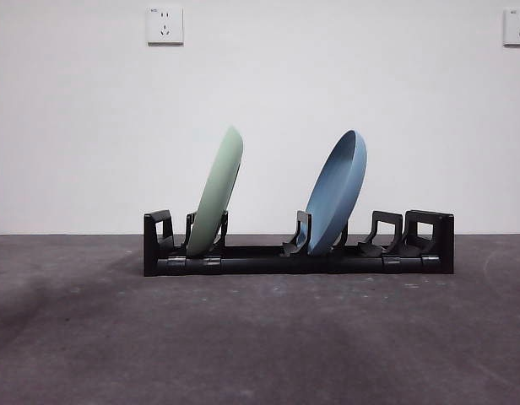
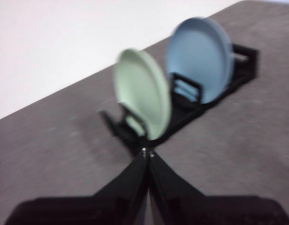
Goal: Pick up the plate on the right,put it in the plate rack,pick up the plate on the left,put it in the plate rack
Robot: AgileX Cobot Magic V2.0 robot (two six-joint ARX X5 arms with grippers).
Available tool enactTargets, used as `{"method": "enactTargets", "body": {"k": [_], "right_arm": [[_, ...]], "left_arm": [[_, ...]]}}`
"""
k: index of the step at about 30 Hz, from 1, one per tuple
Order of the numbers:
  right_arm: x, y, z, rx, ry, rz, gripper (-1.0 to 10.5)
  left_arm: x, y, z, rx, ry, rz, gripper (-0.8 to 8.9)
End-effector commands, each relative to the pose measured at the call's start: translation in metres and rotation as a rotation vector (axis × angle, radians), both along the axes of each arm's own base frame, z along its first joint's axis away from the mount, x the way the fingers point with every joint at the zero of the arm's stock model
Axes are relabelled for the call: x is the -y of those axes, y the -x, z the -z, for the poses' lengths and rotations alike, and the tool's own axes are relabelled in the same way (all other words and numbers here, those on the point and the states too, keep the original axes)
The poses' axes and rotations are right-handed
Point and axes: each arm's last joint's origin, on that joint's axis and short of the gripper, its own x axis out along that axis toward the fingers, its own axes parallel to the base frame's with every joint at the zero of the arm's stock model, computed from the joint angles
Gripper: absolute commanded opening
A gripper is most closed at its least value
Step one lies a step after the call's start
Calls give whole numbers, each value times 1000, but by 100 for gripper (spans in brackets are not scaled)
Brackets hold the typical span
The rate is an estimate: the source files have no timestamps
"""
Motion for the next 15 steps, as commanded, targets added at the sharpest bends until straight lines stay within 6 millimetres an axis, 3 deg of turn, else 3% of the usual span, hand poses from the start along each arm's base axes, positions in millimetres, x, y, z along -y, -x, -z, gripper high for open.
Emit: {"method": "enactTargets", "body": {"k": [1,5,9,15], "right_arm": [[0,-1,2,-6,-7,5,5],[0,-1,2,-7,-7,5,5],[0,-1,3,-10,-6,5,5],[0,-2,3,-10,-6,5,5]], "left_arm": [[-17,6,4,32,71,-93,-3],[-39,12,26,64,199,-234,-3],[-56,17,62,105,234,-359,-3],[-65,15,105,159,254,-392,-3]]}}
